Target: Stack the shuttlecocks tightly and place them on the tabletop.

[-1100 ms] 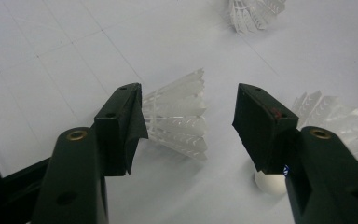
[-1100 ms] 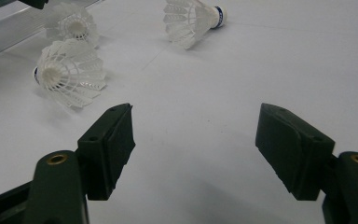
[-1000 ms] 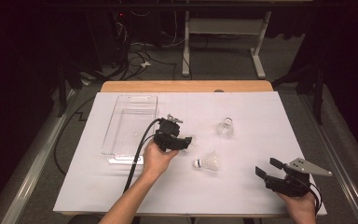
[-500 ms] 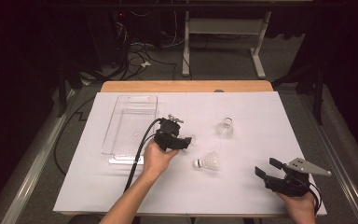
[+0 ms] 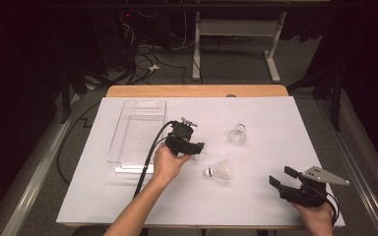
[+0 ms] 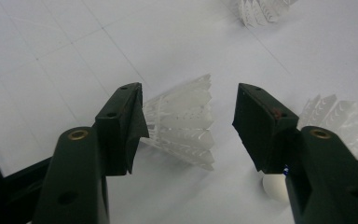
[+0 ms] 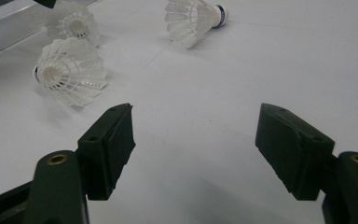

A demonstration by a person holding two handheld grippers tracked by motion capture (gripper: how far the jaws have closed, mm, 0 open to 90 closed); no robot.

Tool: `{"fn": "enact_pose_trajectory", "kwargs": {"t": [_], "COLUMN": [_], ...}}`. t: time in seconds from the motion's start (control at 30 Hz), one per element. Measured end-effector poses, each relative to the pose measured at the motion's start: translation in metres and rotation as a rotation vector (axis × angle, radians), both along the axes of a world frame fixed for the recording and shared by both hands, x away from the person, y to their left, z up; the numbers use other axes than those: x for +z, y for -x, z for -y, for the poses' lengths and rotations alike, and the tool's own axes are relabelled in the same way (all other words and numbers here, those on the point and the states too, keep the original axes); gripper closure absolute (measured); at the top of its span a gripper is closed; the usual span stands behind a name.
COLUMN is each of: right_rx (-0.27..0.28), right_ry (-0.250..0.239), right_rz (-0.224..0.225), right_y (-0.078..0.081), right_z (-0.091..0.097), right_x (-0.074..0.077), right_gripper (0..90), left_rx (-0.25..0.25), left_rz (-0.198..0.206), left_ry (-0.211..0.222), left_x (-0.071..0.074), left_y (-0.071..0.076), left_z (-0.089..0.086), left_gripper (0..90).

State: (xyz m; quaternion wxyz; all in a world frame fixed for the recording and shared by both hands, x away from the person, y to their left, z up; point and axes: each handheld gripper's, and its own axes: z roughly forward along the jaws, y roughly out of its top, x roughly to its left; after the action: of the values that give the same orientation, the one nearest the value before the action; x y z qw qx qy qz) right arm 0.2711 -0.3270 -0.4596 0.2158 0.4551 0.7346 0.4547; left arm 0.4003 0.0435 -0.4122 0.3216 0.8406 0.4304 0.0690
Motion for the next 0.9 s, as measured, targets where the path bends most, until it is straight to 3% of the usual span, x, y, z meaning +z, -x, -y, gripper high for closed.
{"fn": "enact_pose_trajectory", "kwargs": {"t": [0.4, 0.9], "right_rx": [0.004, 0.01], "right_ry": [0.003, 0.006], "right_rz": [-0.002, -0.003], "right_y": [0.0, 0.0], "right_z": [0.0, -0.001], "right_x": [0.0, 0.0], "right_gripper": [28.4, 28.4], "left_rx": [0.005, -0.001], "left_rz": [-0.009, 0.02], "left_ry": [-0.051, -0.055], "left_x": [-0.008, -0.006], "left_y": [-0.01, -0.011], "left_z": [0.01, 0.01], "left_gripper": [51.5, 68.6]}}
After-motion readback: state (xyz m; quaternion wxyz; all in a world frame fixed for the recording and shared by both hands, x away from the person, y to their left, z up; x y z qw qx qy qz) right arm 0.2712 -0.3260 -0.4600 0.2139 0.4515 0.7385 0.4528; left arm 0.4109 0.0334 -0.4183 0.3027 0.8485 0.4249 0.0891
